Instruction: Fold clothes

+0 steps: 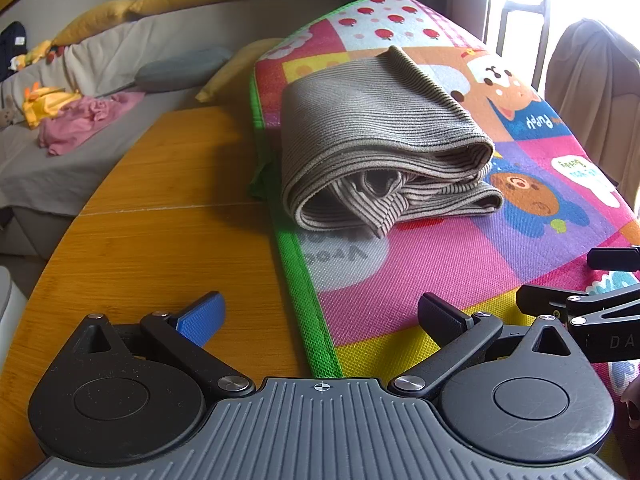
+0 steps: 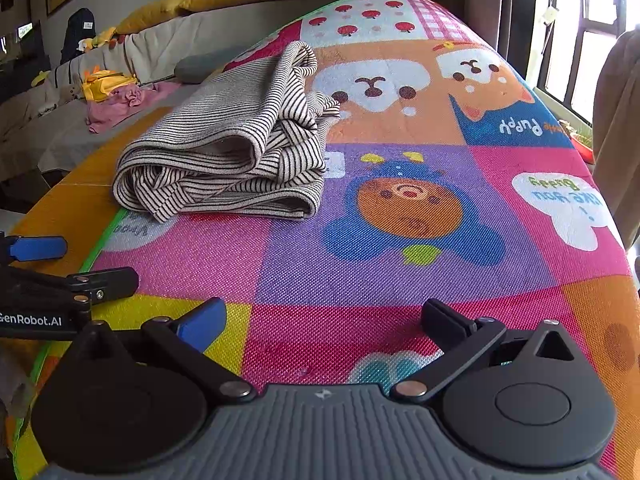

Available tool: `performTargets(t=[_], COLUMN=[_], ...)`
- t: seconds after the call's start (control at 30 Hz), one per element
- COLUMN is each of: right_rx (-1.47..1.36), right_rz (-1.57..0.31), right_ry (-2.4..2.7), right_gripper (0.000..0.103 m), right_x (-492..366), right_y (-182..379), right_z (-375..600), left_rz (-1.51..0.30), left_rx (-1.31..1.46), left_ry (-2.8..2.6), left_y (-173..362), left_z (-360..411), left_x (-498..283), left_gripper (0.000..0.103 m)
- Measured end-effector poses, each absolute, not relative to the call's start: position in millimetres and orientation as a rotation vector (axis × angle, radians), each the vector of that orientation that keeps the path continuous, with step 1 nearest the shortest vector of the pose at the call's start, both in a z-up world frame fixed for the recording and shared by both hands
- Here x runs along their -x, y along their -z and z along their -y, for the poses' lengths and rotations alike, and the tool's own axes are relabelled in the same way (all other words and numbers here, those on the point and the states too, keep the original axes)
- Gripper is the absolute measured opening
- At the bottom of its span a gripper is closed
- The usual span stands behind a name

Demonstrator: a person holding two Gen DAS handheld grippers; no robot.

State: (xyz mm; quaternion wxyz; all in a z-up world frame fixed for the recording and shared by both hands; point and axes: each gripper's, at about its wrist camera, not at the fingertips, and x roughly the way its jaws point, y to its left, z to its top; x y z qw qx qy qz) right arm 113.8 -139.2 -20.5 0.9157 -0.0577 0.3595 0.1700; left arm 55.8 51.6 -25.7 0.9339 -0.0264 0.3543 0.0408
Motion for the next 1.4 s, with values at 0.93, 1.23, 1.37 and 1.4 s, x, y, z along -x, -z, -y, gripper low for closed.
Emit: performTargets(t=[0.93, 1.23, 1.37, 1.4], right_rx=[0.117, 0.118, 0.117, 0.116], right_rz=[-0.74, -0.74, -0.74, -0.74], right_ry=[-0.354, -0.356, -0.356, -0.356], right_gripper=[0.103, 0.103, 0.103, 0.103], right_x=[-114.8, -115.7, -115.9, -115.7], right_y=[20.0, 19.8, 19.8, 19.8], right_z=[140.2, 141.0, 141.1, 141.0], left_rz=[-0.733, -0.733, -0.733, -0.733], left_rx=[0.058, 0.057, 0.057, 0.057], left_ry=[-0.094, -0.091, -0.09, -0.09], left_y=[25.4, 25.4, 25.3, 25.3], left_z=[-50.2, -50.7, -50.8, -50.9], left_x=[-56.8, -56.4, -56.1, -56.1], left_gripper=[0.103, 0.103, 0.103, 0.103])
